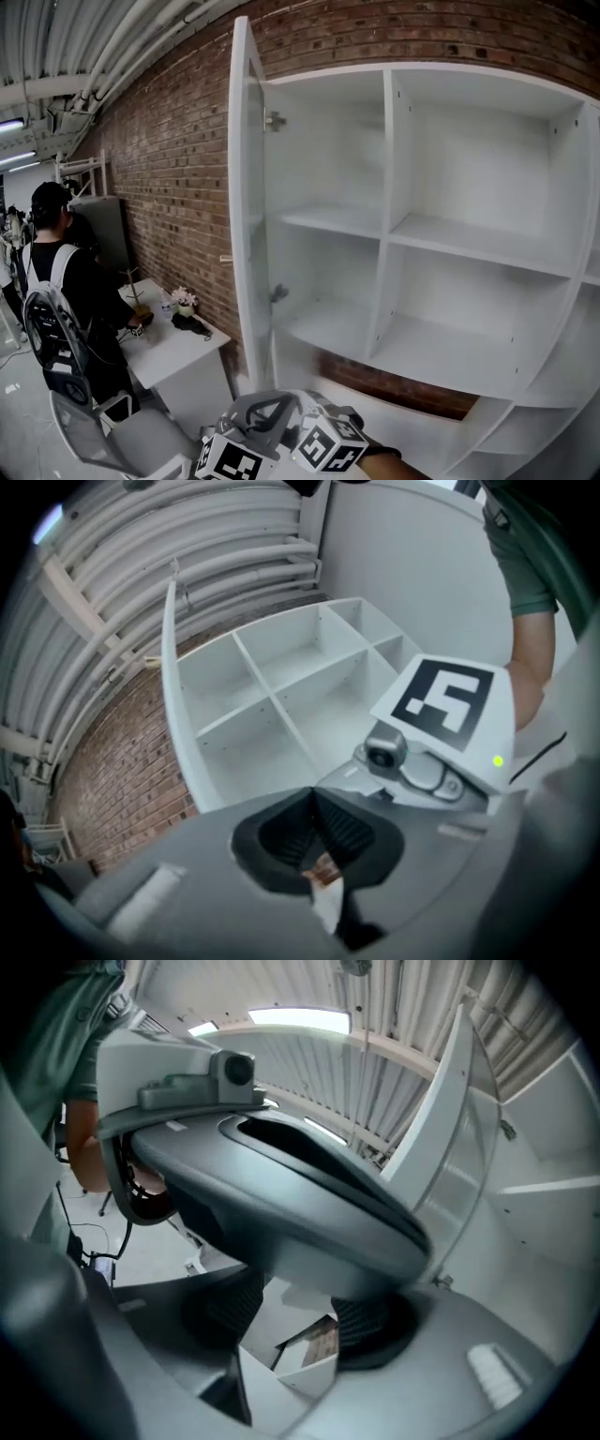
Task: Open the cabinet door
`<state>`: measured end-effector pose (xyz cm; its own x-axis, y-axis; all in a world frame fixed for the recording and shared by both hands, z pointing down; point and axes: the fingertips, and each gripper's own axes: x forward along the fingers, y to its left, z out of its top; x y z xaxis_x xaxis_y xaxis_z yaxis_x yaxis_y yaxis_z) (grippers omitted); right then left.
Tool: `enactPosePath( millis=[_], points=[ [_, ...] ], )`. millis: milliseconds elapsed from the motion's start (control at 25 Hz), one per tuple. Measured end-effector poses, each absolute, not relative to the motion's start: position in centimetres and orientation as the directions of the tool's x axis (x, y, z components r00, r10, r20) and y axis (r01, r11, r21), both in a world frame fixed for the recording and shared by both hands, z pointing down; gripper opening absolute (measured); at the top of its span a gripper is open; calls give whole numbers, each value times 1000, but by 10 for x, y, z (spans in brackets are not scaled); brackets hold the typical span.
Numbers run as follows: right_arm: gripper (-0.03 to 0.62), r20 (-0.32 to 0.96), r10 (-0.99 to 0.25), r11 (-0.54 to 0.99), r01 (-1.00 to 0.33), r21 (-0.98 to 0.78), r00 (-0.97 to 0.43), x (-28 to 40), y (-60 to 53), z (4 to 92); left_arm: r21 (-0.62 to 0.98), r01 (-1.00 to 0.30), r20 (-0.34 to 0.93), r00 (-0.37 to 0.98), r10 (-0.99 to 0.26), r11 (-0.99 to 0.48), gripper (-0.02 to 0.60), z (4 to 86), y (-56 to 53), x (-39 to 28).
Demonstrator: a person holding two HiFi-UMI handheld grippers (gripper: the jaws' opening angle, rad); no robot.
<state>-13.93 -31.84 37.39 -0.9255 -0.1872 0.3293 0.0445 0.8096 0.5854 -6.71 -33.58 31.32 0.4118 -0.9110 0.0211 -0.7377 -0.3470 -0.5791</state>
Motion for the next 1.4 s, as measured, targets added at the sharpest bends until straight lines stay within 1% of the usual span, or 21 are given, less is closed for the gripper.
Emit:
enactPosePath(
  millis=[40,120,240,280,440,560,680,840,1120,1400],
  points=[
    [235,347,-176,802,71,594,-921,-142,-318,378,-580,-738,27,407,-913,-346,-1,310,-339,-66],
    [212,377,-185,782,96,616,-907,-156,-311,394,-575,-739,39,406,-913,-353,2,311,-340,-78],
    [212,395,-212,798,75,599,-894,-166,-309,417,-570,-741,54,398,-916,-356,2,321,-340,-98],
    [209,389,-228,809,50,586,-893,-159,-317,417,-575,-742,53,388,-920,-346,2,320,-344,-100],
    [139,321,-322,830,-104,547,-891,-118,-359,394,-592,-746,44,349,-936,-306,2,312,-355,-103],
    [124,266,-392,817,-200,540,-881,-103,-364,380,-598,-745,41,339,-940,-295,2,321,-344,-117],
    [121,225,-422,802,-246,544,-878,-91,-367,364,-606,-739,39,342,-939,-294,2,323,-342,-120],
    [117,196,-437,792,-273,546,-878,-82,-369,356,-616,-730,44,344,-938,-296,2,326,-344,-121],
    [110,197,-436,793,-272,545,-878,-84,-373,362,-614,-727,55,352,-935,-309,2,334,-345,-121],
    [107,199,-435,796,-272,540,-878,-86,-374,364,-623,-721,16,374,-927,-302,2,318,-334,-115]
  ],
)
